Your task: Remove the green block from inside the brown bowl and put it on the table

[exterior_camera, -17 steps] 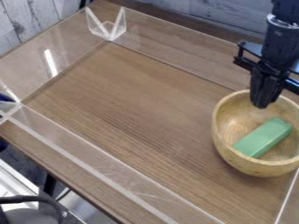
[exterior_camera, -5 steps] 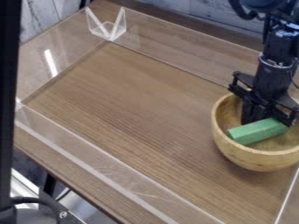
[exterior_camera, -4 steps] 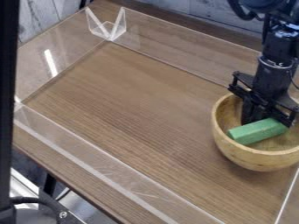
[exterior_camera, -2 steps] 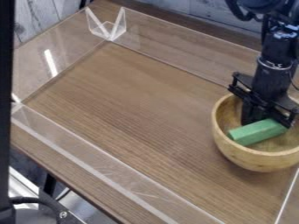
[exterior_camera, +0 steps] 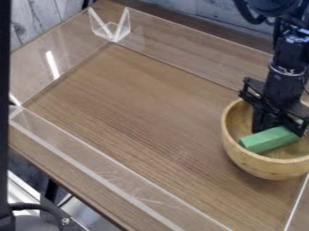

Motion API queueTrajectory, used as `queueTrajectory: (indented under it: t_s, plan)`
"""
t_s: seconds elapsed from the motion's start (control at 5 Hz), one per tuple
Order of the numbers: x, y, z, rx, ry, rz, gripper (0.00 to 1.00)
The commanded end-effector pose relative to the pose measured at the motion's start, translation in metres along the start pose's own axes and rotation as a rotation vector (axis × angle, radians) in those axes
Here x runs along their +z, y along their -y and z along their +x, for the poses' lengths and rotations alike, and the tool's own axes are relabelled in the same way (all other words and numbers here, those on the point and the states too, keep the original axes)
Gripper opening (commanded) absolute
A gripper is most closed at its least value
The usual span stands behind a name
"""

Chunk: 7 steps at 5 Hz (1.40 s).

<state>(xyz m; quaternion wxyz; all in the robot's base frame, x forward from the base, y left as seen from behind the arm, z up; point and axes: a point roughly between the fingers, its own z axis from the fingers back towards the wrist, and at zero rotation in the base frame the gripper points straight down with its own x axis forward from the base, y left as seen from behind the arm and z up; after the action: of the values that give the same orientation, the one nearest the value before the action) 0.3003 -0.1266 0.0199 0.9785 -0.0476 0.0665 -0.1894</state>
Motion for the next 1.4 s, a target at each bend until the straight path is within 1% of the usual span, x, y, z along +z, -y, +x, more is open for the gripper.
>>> queueTrajectory:
  t_s: [0.0,0.8,1.2]
  plan:
    - [-0.011,0.020,-0.011,-0.051,-0.048,-0.030,0.00]
    - [-0.013,0.024,-0.019,-0.061,-0.070,-0.049,0.00]
    - [0.013,0.018,-0.027,-0.045,-0.022,-0.044,0.00]
